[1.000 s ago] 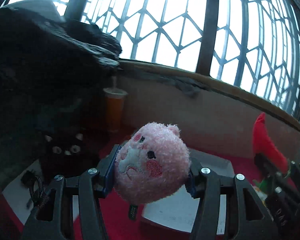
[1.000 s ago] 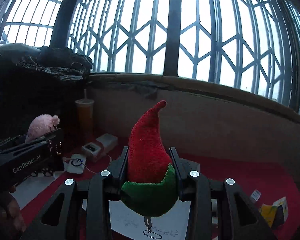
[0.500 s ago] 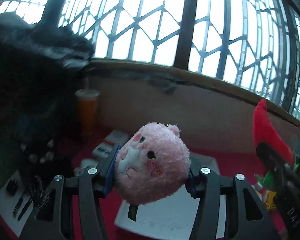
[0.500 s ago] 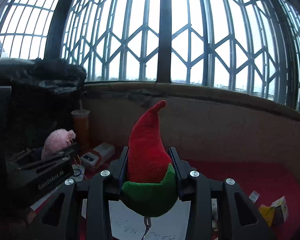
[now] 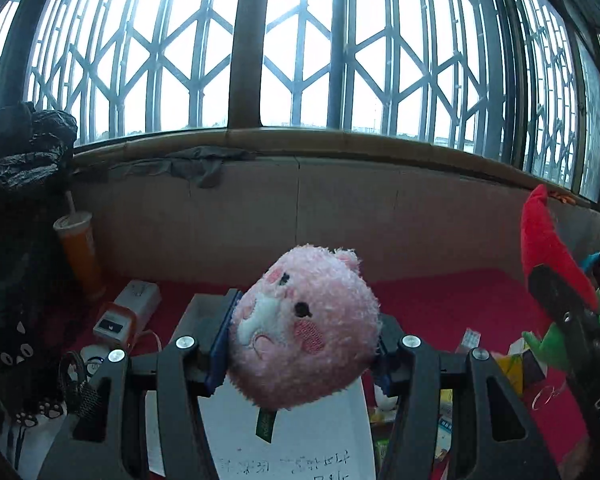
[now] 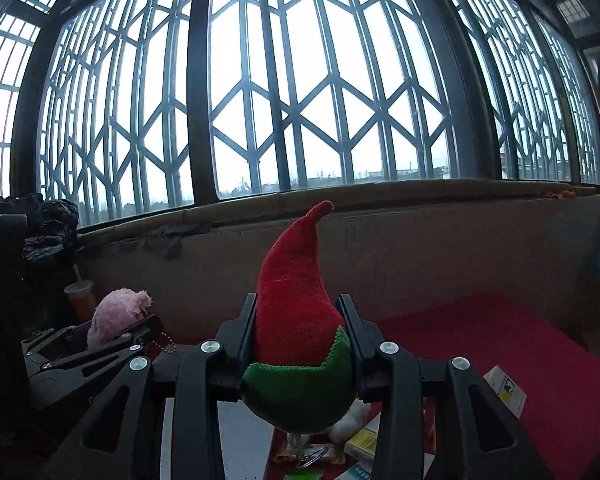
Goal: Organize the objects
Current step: 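Carry the pig plush over the white tray while the right tool carries the elf plush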
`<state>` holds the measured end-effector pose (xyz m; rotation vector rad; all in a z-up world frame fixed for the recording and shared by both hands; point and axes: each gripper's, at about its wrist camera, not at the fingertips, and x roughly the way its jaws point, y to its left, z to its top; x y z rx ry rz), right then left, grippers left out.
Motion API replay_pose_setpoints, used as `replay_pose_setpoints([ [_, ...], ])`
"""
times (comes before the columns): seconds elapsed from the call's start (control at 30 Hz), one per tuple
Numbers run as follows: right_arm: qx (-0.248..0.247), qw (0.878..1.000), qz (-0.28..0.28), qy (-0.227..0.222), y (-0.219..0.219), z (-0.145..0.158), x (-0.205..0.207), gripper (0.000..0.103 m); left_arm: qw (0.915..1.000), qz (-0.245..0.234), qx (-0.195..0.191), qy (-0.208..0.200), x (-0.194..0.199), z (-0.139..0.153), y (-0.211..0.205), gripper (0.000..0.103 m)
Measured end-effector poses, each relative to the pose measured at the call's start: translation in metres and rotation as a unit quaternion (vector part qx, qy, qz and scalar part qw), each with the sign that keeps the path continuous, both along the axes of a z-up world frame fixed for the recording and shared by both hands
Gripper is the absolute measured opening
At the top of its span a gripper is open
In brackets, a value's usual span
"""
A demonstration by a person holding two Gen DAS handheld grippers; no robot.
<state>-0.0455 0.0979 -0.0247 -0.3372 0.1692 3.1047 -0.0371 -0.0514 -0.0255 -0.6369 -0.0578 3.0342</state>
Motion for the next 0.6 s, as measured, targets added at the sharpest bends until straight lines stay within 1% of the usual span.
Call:
replay_pose_setpoints([
  [0.1, 0.008, 0.999, 0.01, -0.03, -0.007, -0.02, -0.009, 0.042, 0.9997, 0.013, 0.006, -0.021, 0.003, -0.018, -0.004, 0.055],
  [0.13, 0.007, 0.999, 0.019, -0.043, -0.011, -0.019, -0.014, 0.042, 0.9995, 0.016, 0.002, -0.026, 0.004, -0.019, -0.007, 0.055],
  [0.17, 0.003, 0.998, 0.033, -0.053, -0.016, -0.013, -0.019, 0.042, 0.9994, 0.022, 0.005, -0.027, 0.007, -0.014, -0.015, 0.055],
  [0.23, 0.011, 0.998, 0.047, -0.039, -0.027, 0.003, -0.021, 0.042, 0.9988, 0.044, 0.017, -0.011, 0.018, 0.0, -0.033, 0.055],
  [0.3, 0.018, 0.997, 0.072, -0.017, -0.042, 0.014, -0.017, 0.042, 0.9963, 0.082, 0.024, 0.011, 0.033, 0.008, -0.052, 0.055],
  [0.37, 0.024, 0.995, 0.098, -0.008, -0.057, 0.007, -0.011, 0.042, 0.9929, 0.11, 0.042, 0.012, 0.043, 0.0, -0.07, 0.055],
  [0.43, 0.037, 0.992, 0.117, -0.021, -0.069, -0.01, -0.007, 0.042, 0.9894, 0.133, 0.058, 0.005, 0.049, -0.015, -0.082, 0.055],
  [0.5, 0.055, 0.99, 0.126, -0.041, -0.076, -0.023, -0.005, 0.042, 0.9875, 0.143, 0.066, -0.011, 0.046, -0.025, -0.085, 0.055],
  [0.53, 0.063, 0.989, 0.126, -0.05, -0.076, -0.022, -0.007, 0.042, 0.9878, 0.138, 0.069, -0.021, 0.042, -0.025, -0.084, 0.055],
  [0.6, 0.058, 0.992, 0.105, -0.045, -0.063, -0.006, -0.006, 0.042, 0.9895, 0.128, 0.066, -0.015, 0.04, -0.013, -0.077, 0.055],
])
